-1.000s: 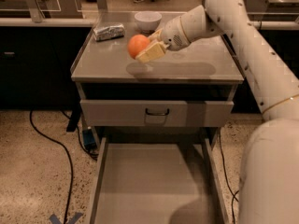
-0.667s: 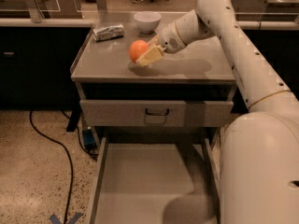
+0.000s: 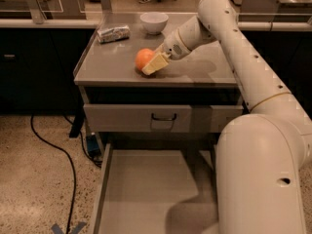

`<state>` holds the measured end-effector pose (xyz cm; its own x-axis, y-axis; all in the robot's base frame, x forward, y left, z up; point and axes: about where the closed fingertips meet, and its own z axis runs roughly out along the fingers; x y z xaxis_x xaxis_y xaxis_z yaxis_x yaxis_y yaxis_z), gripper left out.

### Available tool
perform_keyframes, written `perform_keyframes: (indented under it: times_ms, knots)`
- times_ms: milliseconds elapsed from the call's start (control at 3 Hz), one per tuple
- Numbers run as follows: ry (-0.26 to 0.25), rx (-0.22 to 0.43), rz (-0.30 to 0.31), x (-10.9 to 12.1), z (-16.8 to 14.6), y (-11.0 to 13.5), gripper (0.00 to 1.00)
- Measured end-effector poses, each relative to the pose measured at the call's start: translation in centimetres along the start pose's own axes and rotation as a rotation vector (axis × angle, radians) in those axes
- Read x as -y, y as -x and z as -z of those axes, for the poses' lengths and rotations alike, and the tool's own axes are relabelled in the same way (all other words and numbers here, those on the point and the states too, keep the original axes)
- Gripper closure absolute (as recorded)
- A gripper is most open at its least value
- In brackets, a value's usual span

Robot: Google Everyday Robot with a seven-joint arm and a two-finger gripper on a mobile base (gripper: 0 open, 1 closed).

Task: Pick orange from middle drawer and place on counter

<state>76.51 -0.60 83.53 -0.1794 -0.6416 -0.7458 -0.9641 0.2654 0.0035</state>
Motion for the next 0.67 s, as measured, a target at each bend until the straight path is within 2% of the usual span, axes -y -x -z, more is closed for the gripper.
perform_keyframes:
  times_ms: [333, 667]
  knots:
    - [0.002, -0.004, -0.006, -0.01, -0.04, -0.07, 1.00]
    - [0.002, -0.004, -0.006, -0.01, -0.04, -0.07, 0.81]
